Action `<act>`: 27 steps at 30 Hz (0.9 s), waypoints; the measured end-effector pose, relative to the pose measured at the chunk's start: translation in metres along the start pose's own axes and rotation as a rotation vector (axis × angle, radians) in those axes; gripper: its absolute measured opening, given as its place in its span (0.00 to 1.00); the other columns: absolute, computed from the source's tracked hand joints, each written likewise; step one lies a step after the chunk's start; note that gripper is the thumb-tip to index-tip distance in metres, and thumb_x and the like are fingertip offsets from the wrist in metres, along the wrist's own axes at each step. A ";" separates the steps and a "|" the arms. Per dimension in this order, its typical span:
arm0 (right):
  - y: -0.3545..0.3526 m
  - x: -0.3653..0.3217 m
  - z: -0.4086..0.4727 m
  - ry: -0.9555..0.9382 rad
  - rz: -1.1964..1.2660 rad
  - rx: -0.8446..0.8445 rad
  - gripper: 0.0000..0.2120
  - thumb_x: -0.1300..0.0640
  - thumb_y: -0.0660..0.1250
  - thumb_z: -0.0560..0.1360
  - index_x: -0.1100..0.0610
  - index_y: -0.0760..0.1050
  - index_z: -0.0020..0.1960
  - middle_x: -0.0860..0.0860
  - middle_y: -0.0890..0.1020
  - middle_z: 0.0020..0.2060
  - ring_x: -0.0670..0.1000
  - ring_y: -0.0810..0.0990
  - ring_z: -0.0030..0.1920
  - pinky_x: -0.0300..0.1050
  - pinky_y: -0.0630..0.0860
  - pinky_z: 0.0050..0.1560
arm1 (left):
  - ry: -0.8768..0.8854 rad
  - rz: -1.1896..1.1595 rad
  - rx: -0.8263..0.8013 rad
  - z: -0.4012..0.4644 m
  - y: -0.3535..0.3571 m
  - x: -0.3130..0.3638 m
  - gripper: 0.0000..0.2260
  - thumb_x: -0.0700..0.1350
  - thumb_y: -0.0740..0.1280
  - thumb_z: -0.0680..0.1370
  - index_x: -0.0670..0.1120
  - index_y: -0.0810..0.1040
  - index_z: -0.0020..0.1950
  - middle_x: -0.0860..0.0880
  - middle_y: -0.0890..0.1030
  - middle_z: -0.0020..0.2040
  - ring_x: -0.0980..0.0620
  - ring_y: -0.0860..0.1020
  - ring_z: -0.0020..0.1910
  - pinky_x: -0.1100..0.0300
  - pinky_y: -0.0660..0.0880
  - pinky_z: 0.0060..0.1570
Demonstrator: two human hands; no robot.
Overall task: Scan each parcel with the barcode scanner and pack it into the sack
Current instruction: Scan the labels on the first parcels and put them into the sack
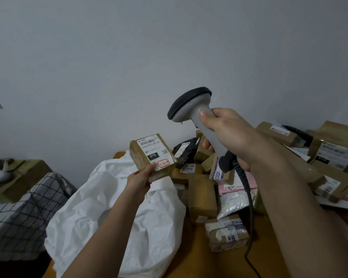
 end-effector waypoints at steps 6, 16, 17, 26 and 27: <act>0.028 0.024 0.019 0.087 0.041 -0.036 0.15 0.47 0.58 0.82 0.58 0.74 0.54 0.53 0.79 0.29 0.47 0.77 0.27 0.45 0.73 0.34 | 0.002 0.031 0.389 0.006 -0.084 -0.007 0.23 0.44 0.79 0.69 0.40 0.76 0.60 0.43 0.81 0.53 0.46 0.80 0.46 0.55 0.76 0.44; 0.041 0.064 0.038 0.209 0.094 0.025 0.14 0.49 0.58 0.83 0.60 0.73 0.56 0.55 0.78 0.36 0.47 0.77 0.28 0.46 0.74 0.35 | 0.073 0.424 0.389 0.030 -0.100 -0.033 0.22 0.42 0.73 0.75 0.40 0.73 0.68 0.42 0.79 0.59 0.44 0.79 0.51 0.61 0.78 0.50; 0.040 0.069 0.039 0.220 0.090 0.033 0.14 0.49 0.58 0.83 0.59 0.73 0.57 0.55 0.78 0.37 0.47 0.77 0.27 0.46 0.74 0.35 | 0.072 0.439 0.374 0.032 -0.093 -0.036 0.20 0.40 0.72 0.75 0.38 0.75 0.65 0.43 0.79 0.54 0.46 0.78 0.46 0.63 0.78 0.43; 0.006 0.140 0.045 0.381 0.092 0.184 0.13 0.48 0.60 0.81 0.57 0.75 0.52 0.57 0.79 0.33 0.49 0.77 0.28 0.44 0.74 0.30 | 0.314 0.841 0.110 0.034 0.036 -0.083 0.27 0.46 0.70 0.77 0.42 0.64 0.72 0.40 0.64 0.70 0.41 0.69 0.65 0.55 0.70 0.60; 0.001 0.150 0.044 0.394 0.096 0.200 0.13 0.48 0.61 0.81 0.58 0.75 0.50 0.57 0.79 0.31 0.49 0.78 0.28 0.45 0.74 0.32 | 0.319 0.886 0.057 0.035 0.053 -0.096 0.29 0.49 0.71 0.76 0.42 0.64 0.73 0.41 0.63 0.69 0.41 0.68 0.66 0.55 0.68 0.61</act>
Point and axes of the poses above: each hand's wrist, its own z-axis towards the middle knuckle, its own y-axis out of the palm, x = y × z, the point moved 7 cm from there along z, towards the middle knuckle
